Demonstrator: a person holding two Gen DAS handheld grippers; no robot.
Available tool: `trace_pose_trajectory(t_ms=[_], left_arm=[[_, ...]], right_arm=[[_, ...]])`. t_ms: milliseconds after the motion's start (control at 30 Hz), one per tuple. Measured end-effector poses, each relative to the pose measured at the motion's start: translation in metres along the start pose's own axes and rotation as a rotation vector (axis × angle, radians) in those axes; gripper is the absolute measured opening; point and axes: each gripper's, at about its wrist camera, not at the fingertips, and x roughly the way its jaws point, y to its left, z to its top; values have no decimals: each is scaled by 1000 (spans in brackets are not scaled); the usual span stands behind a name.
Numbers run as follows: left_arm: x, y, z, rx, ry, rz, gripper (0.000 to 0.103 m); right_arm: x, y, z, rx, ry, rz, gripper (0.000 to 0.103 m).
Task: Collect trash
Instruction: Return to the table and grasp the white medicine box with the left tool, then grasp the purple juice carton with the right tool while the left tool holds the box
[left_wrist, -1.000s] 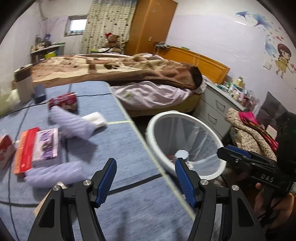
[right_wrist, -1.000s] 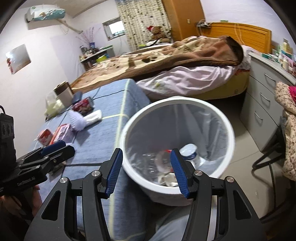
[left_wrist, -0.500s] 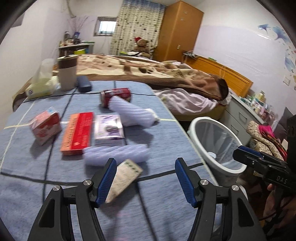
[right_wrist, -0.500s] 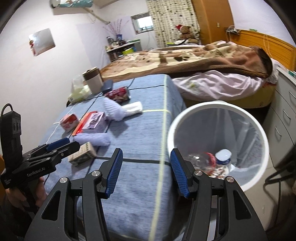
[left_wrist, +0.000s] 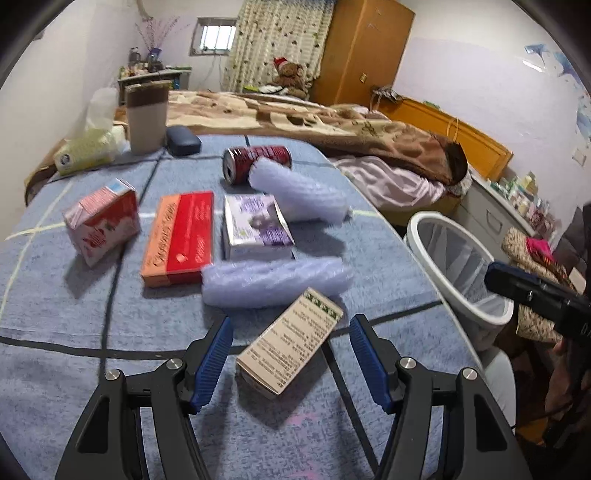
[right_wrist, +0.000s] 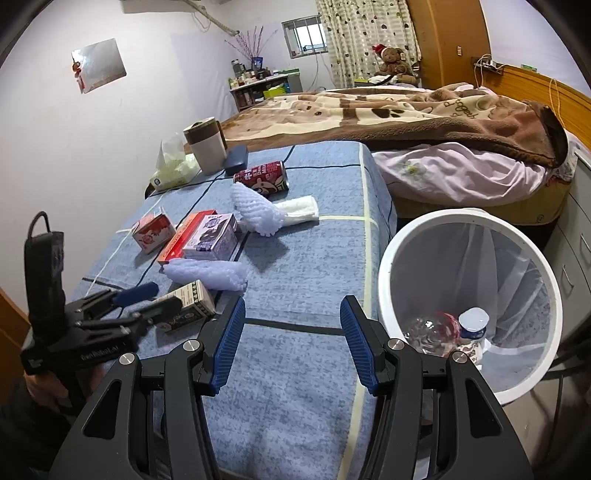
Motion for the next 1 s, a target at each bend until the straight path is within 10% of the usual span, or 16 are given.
trace_pose_trajectory(t_ms=[333, 1000], left_arm=[[8, -5, -13, 40, 33, 20, 41], [-47, 37, -4, -110, -107, 171, 36]], right_arm=[[4, 7, 2, -13, 11, 7, 55], [27, 40, 15, -52, 17, 56, 55]])
